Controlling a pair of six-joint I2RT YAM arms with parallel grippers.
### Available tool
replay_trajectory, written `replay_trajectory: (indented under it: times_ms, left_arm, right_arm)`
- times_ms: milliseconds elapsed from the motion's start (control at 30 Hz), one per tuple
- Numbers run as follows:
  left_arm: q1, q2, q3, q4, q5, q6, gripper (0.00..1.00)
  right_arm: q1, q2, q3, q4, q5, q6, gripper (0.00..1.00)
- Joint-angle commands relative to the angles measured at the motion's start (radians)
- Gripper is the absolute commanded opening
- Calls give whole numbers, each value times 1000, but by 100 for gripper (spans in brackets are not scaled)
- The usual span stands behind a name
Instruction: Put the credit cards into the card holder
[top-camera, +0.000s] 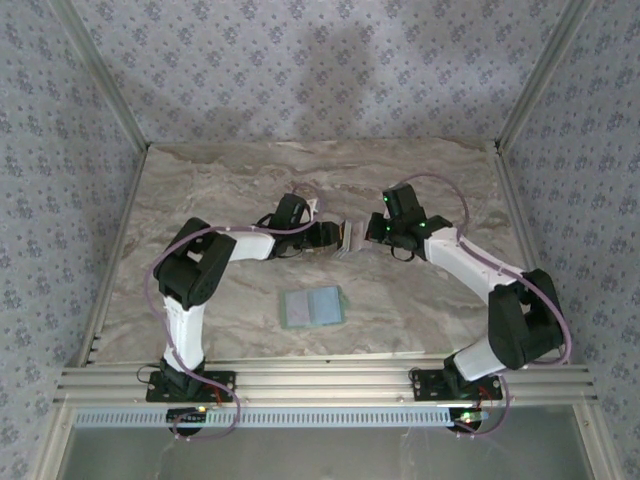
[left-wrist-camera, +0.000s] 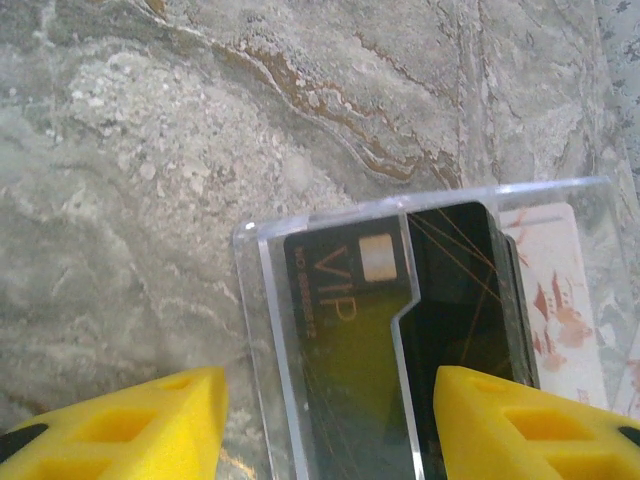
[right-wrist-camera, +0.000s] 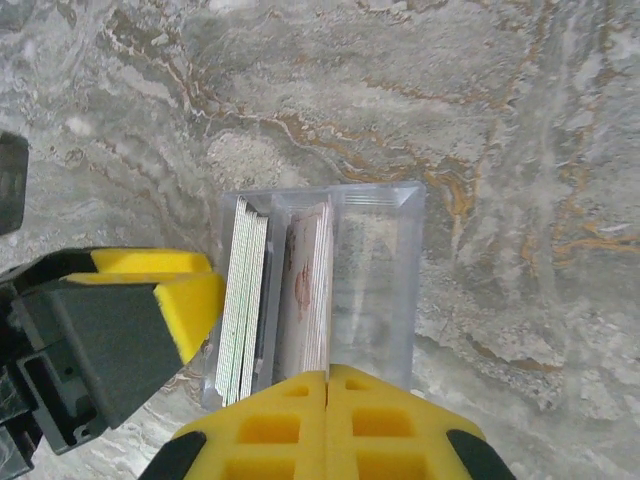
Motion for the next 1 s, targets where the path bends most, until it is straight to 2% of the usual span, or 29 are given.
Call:
replay_trajectory:
  times_ms: [0,333,567,700,767,967]
  left_arm:
    - [-7,-85,-31,17,8,25,58]
    - [-5,-299,-180,13,-33,59,64]
    - [-13,-506,-341,-102,-183,109,68]
    - [-22,-603,-417,-172,-284,119,70]
    - [-38,-634,-452,-202,-333,127,70]
    - [-103,-624,-548,-201,-418,125,67]
  right_arm:
    - [8,-47,-22,-32,71,20,2]
    - [81,-178,-85,5,157,38,0]
    - [222,-229,-150,68,173,11,0]
    - [285,-223,-208,160,92,8,0]
    - [303,-206,-242,225,12,1,0]
    - [326,-123,-314,391,-212,18,0]
